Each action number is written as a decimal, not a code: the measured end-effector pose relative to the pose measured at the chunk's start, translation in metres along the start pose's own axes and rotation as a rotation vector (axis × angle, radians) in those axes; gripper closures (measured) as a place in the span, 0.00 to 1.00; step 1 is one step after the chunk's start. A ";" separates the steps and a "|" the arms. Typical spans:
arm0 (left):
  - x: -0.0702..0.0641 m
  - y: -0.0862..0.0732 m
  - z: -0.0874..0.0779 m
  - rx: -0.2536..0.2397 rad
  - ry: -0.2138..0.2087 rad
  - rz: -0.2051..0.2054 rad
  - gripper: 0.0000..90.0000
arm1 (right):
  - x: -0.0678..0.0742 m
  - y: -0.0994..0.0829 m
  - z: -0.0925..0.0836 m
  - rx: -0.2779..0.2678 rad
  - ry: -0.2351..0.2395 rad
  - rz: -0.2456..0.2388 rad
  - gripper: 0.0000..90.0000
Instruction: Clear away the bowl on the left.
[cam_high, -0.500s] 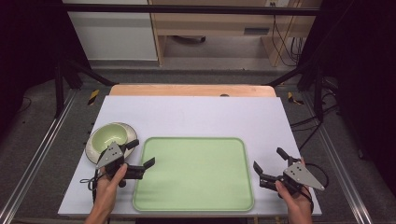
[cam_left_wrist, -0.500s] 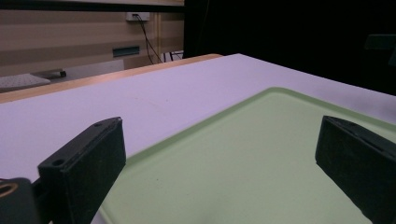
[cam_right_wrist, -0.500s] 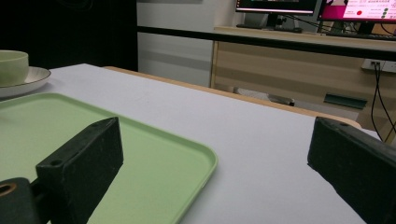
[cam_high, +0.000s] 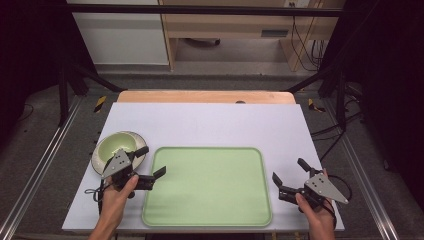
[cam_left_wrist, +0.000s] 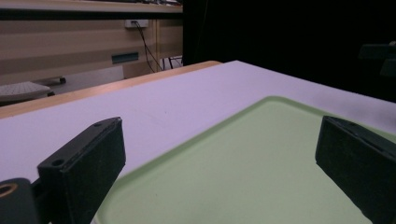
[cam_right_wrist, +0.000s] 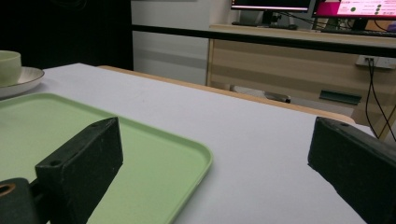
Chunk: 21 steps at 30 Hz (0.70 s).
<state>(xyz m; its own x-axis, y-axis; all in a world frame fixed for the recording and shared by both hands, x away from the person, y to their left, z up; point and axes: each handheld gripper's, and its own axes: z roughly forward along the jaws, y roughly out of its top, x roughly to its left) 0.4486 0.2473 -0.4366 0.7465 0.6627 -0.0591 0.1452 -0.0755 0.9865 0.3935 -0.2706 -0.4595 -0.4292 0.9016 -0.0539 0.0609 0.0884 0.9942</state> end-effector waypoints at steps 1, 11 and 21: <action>0.000 0.004 -0.001 -0.008 -0.002 -0.001 0.02 | 0.000 0.001 -0.001 -0.003 -0.004 0.008 0.03; 0.013 0.032 0.000 -0.011 0.023 0.021 0.02 | 0.006 0.001 0.003 0.010 -0.007 0.001 0.03; 0.039 0.072 0.008 0.047 0.135 0.097 0.03 | 0.005 0.001 0.002 -0.002 -0.006 0.014 0.02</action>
<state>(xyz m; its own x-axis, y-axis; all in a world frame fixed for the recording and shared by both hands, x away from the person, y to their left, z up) 0.4932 0.2615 -0.3688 0.6652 0.7442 0.0602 0.1089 -0.1766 0.9782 0.3937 -0.2650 -0.4585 -0.4229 0.9053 -0.0402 0.0655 0.0748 0.9950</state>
